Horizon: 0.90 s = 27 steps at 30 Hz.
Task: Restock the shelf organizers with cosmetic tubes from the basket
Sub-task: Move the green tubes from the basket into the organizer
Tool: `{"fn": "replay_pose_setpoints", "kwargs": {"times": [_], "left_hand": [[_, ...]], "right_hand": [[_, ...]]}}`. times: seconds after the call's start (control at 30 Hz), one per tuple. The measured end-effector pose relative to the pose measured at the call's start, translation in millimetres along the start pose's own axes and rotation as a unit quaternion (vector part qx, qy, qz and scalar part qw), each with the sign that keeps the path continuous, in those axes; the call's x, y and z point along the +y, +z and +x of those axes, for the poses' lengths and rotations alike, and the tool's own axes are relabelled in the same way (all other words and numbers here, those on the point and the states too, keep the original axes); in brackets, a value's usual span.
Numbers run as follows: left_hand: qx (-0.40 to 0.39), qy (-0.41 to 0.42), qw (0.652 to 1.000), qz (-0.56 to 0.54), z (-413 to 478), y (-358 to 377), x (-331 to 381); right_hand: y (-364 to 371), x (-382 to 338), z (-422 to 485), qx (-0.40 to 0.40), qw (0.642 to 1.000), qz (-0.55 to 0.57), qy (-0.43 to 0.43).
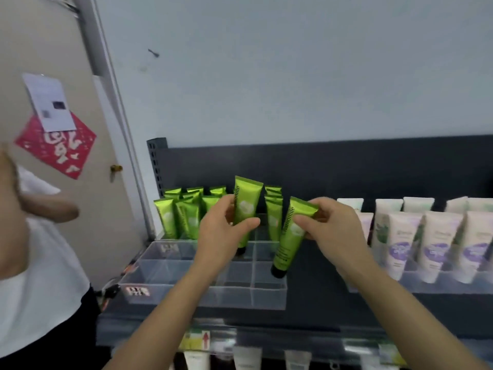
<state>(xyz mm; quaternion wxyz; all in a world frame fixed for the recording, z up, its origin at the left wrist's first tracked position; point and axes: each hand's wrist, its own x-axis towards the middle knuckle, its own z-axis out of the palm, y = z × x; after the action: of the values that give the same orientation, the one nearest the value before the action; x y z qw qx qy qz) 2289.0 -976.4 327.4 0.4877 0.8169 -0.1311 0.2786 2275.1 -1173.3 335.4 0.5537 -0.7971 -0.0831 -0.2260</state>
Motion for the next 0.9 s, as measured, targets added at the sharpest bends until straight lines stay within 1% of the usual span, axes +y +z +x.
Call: {"fn": "replay_pose_setpoints", "kwargs": {"times": [0.1, 0.17, 0.47, 0.63, 0.77, 0.9], "left_hand": [[0.048, -0.010, 0.998, 0.039, 11, -32, -24], [0.073, -0.027, 0.996, 0.047, 18, -51, -40], [0.139, -0.064, 0.986, 0.063, 49, -116, -104], [0.124, -0.089, 0.985, 0.081, 59, -124, -133], [0.103, -0.107, 0.984, 0.096, 61, -117, -152], [0.100, -0.096, 0.984, 0.115, 66, -112, -159]], "right_hand": [[36, -12, 12, 0.008, 0.999, -0.009, -0.040], [60, -21, 18, 0.009, 0.997, -0.042, -0.070], [151, -42, 49, -0.040, 0.974, -0.172, -0.142], [181, -43, 62, -0.071, 0.953, -0.234, -0.178], [198, -38, 64, -0.110, 0.941, -0.275, -0.166], [206, -31, 64, -0.124, 0.932, -0.307, -0.146]]}}
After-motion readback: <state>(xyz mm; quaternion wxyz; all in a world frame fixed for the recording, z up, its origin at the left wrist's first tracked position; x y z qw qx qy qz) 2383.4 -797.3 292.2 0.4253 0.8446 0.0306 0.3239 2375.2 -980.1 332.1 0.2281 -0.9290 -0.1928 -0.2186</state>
